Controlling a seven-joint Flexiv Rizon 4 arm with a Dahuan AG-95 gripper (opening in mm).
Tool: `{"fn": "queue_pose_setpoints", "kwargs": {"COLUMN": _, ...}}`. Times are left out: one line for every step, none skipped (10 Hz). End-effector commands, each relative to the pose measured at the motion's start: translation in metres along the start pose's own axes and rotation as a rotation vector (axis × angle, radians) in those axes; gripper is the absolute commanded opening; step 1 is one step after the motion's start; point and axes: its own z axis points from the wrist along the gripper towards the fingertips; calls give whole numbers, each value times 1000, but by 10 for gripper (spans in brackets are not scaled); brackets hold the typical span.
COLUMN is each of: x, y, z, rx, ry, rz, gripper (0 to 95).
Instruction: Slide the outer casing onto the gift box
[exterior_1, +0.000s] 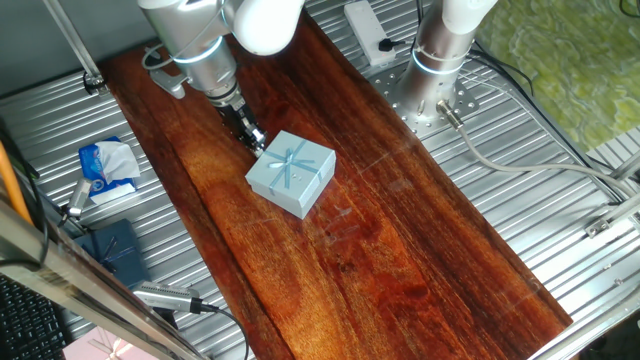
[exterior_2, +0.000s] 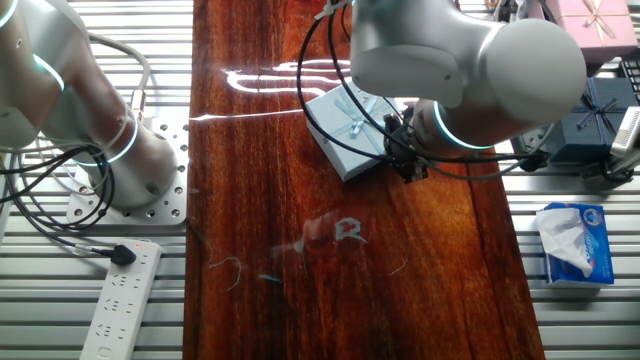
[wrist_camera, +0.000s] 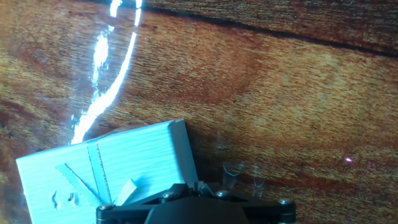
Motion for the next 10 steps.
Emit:
{"fn": "queue_pose_setpoints", "kwargs": {"x": 0, "y": 2, "z": 0, "rx": 0, "ry": 0, "rz": 3, "gripper": 0}}
{"fn": "queue_pose_setpoints", "kwargs": {"x": 1, "y": 3, "z": 0, "rx": 3, "ry": 0, "rz": 5, "gripper": 0}}
{"fn": "queue_pose_setpoints", "kwargs": {"x": 1, "y": 3, "z": -1, "rx": 4, "ry": 1, "rz": 5, "gripper": 0}}
{"fn": "queue_pose_setpoints", "kwargs": {"x": 1, "y": 3, "z": -1, "rx": 6, "ry": 2, "rz": 5, "gripper": 0}}
{"fn": "queue_pose_setpoints", "kwargs": {"x": 1, "y": 3, "z": -2, "rx": 7, "ry": 2, "rz": 5, "gripper": 0}}
{"fn": "queue_pose_setpoints", "kwargs": {"x": 1, "y": 3, "z": -4, "rx": 11, "ry": 5, "rz": 2, "gripper": 0}}
{"fn": "queue_pose_setpoints", "kwargs": {"x": 1, "y": 3, "z": -5, "rx": 21, "ry": 9, "rz": -10, "gripper": 0}}
{"fn": "queue_pose_setpoints", "kwargs": {"x": 1, "y": 3, "z": -8, "rx": 27, "ry": 13, "rz": -14, "gripper": 0}}
{"fn": "queue_pose_setpoints", "kwargs": {"x": 1, "y": 4, "z": -16, "rx": 32, "ry": 24, "rz": -12, "gripper": 0}}
{"fn": "queue_pose_setpoints", "kwargs": {"x": 1, "y": 4, "z": -21, "rx": 34, "ry": 30, "rz": -1, "gripper": 0}}
